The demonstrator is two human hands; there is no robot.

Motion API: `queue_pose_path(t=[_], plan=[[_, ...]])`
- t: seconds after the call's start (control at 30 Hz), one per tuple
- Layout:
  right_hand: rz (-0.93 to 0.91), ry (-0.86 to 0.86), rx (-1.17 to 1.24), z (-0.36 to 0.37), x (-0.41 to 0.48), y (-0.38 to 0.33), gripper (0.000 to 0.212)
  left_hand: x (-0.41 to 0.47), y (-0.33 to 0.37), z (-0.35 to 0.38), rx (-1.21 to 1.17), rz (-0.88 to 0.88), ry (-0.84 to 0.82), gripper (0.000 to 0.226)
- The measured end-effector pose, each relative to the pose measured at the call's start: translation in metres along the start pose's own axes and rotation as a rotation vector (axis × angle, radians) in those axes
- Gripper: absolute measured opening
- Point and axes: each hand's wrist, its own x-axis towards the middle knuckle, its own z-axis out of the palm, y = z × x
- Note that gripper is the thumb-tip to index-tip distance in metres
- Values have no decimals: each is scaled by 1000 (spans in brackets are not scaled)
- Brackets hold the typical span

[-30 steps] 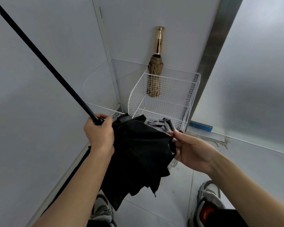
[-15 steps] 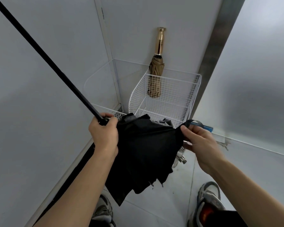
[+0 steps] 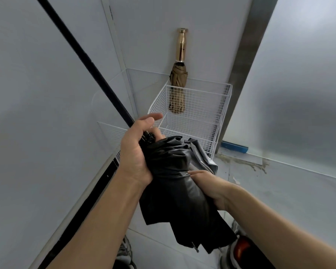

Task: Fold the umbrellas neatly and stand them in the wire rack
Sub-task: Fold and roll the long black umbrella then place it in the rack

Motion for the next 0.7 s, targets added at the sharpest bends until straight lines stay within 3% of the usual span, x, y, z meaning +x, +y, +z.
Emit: queue_pose_path(t=[0.17, 0.33, 0.57, 0.7], plan=[[109, -253, 13, -2, -8, 1, 48, 3, 5, 9, -27, 19, -129, 26], [44, -230, 28, -2, -15, 1, 54, 7, 9, 12, -67, 32, -215, 22], [-322, 210, -32, -8, -17, -9, 23, 11, 0, 15, -11, 47, -143, 35], [-530, 481, -37, -26, -14, -15, 18, 1, -18, 20, 34, 119, -113, 53]])
